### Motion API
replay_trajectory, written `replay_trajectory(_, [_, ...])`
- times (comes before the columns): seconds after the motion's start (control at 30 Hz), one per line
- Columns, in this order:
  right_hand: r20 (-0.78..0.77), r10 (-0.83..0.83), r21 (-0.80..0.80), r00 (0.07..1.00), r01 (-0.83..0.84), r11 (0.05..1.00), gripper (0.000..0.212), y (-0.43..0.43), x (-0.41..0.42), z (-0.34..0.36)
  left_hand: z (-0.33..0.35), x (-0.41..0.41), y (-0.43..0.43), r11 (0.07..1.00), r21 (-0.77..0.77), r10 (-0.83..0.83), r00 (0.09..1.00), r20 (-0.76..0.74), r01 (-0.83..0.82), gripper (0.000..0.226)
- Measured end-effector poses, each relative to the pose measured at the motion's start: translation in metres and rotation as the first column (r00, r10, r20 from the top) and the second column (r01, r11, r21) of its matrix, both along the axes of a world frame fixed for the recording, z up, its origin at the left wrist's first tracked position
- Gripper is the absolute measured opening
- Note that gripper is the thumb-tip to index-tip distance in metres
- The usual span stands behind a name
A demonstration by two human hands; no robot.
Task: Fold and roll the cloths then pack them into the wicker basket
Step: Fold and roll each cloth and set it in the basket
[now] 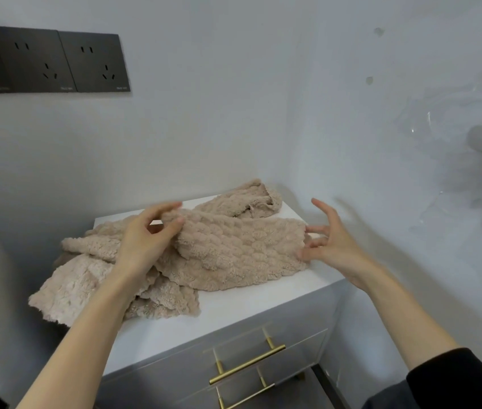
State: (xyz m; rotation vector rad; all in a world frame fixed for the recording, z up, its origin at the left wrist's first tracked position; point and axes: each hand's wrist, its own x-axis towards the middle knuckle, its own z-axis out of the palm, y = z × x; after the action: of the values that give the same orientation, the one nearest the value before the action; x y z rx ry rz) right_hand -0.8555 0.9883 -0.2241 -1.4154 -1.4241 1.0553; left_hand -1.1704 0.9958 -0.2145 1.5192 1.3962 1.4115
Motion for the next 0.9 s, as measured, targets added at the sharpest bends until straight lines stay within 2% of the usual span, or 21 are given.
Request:
replay_trajectory(0.07, [0.108, -0.018, -0.003, 0.994, 0.018, 1.000, 0.070, 0.000, -0.002, -0.002, 0.002, 0.000, 0.000, 0.997, 0.078, 0.015, 0.996, -0.090, -0.008, 0.024])
replay_trajectory(0.13, [0.143, -0.068, 0.009, 0.987, 0.068, 0.998, 0.046, 0.000, -0.001, -0.003, 0.003, -0.001, -0.001, 0.994, 0.112, 0.015, 0.990, -0.139, 0.001, 0.024])
replay_trajectory(0.17, [0.142, -0.082, 0.016, 0.986, 0.081, 0.997, 0.041, 0.001, -0.001, -0.003, 0.004, -0.003, -0.001, 0.993, 0.118, 0.007, 0.990, -0.142, 0.010, 0.024])
replay_trajectory(0.37, [0.103, -0.016, -0.018, 0.995, 0.018, 1.000, 0.050, 0.002, -0.007, -0.009, 0.007, -0.009, -0.001, 0.994, 0.105, -0.019, 0.976, -0.216, 0.043, 0.031])
replay_trajectory(0.5, [0.075, -0.142, 0.064, 0.987, 0.137, 0.988, 0.031, 0.010, -0.007, -0.015, 0.005, -0.012, -0.001, 0.992, 0.127, 0.027, 0.946, -0.322, 0.014, 0.032])
replay_trajectory(0.6, [0.046, -0.250, 0.202, 0.967, 0.236, 0.950, 0.021, 0.013, -0.002, -0.012, 0.005, -0.015, -0.002, 0.980, 0.180, 0.151, 0.901, -0.406, -0.083, 0.026])
replay_trajectory(0.7, [0.118, -0.320, 0.405, 0.940, 0.248, 0.880, 0.016, 0.010, 0.006, -0.004, 0.007, -0.015, -0.002, 0.964, 0.235, 0.204, 0.906, -0.371, -0.121, 0.011])
replay_trajectory(0.8, [0.235, -0.377, 0.569, 0.896, 0.188, 0.801, 0.013, 0.005, 0.007, 0.000, 0.010, -0.011, 0.001, 0.965, 0.210, 0.215, 0.937, -0.275, -0.159, 0.016])
replay_trajectory(0.9, [0.191, -0.420, 0.589, 0.887, 0.238, 0.772, 0.010, 0.005, 0.005, 0.005, 0.016, -0.007, 0.000, 0.992, 0.124, 0.007, 0.999, -0.039, -0.002, 0.010])
